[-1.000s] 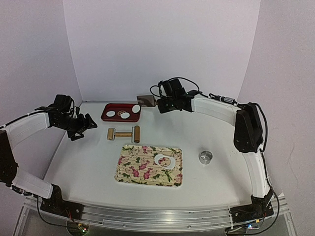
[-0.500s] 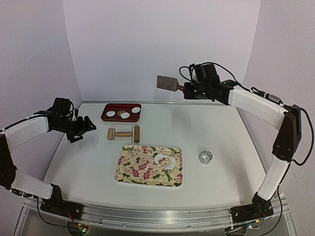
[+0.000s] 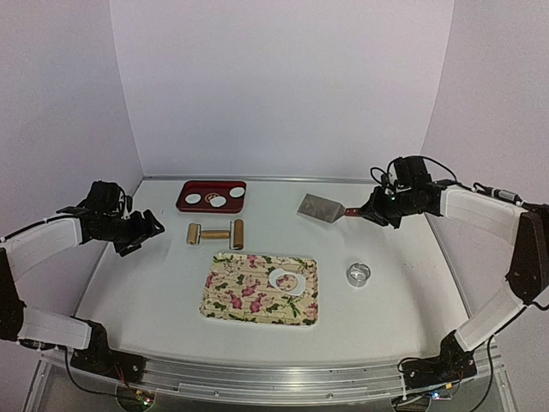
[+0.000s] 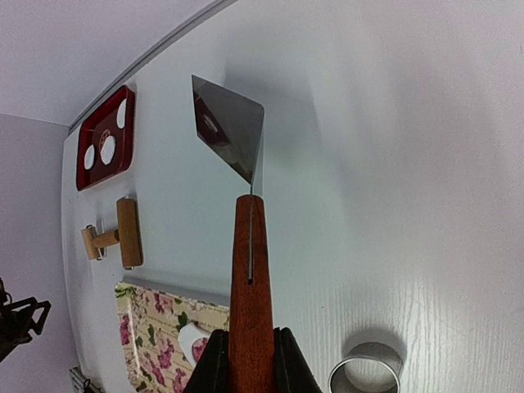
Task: Roll out the dumpling wrappers from the dough
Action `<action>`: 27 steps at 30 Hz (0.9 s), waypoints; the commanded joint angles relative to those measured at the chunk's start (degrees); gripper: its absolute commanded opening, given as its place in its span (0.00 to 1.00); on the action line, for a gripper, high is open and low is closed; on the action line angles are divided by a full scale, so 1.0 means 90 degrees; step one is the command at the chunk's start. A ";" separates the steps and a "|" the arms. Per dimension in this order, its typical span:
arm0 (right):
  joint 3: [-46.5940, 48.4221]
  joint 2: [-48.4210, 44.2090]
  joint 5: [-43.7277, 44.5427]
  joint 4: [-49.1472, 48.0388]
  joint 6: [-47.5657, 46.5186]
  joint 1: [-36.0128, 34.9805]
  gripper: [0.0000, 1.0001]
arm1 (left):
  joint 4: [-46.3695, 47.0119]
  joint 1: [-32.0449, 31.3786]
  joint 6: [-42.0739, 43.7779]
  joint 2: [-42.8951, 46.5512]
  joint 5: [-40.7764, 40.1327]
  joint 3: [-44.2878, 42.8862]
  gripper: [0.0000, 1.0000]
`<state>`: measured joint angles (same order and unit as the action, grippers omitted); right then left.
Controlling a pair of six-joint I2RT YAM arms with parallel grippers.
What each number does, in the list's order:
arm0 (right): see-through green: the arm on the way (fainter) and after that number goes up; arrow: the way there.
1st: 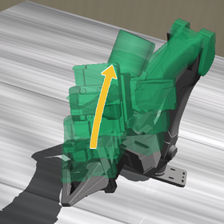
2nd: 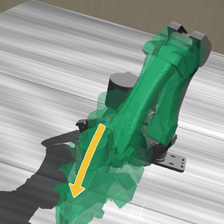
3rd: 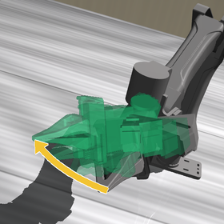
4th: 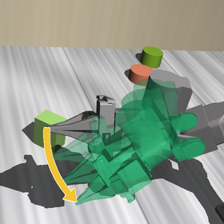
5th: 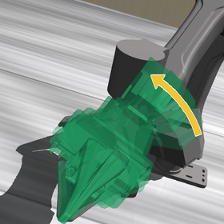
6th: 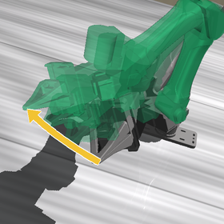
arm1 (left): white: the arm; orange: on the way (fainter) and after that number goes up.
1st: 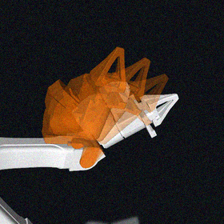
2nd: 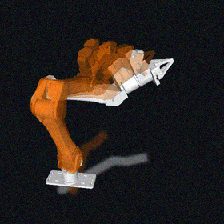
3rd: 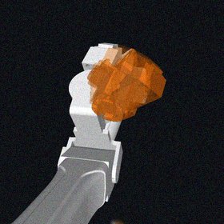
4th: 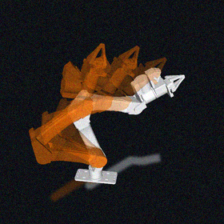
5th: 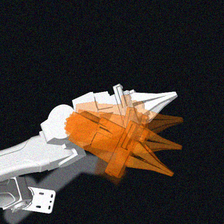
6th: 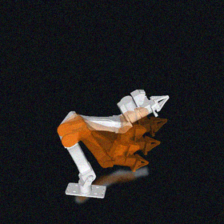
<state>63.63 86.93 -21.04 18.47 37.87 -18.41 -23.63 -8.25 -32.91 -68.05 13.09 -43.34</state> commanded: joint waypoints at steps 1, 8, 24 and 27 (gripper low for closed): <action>-0.0277 -0.0516 -0.0859 -0.0578 0.1043 0.0183 0.00 | 0.0265 0.0035 0.0032 0.0151 -0.0112 0.0116 0.89; -0.0341 -0.0416 -0.0579 0.0048 0.1542 0.0291 0.00 | 0.0152 0.0037 0.0030 0.0211 -0.0076 0.0204 0.89; -0.0193 0.0244 -0.0366 0.0417 0.1326 0.0473 0.20 | 0.0312 0.0040 0.0008 0.0277 -0.0026 0.0360 0.89; -0.0138 0.0244 -0.0193 0.0437 0.1238 0.0475 0.32 | 0.0343 0.0041 0.0030 0.0226 -0.0039 0.0315 0.89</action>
<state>60.34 88.47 -25.96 21.14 50.48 -14.52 -22.80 -8.19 -32.99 -66.37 13.26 -39.92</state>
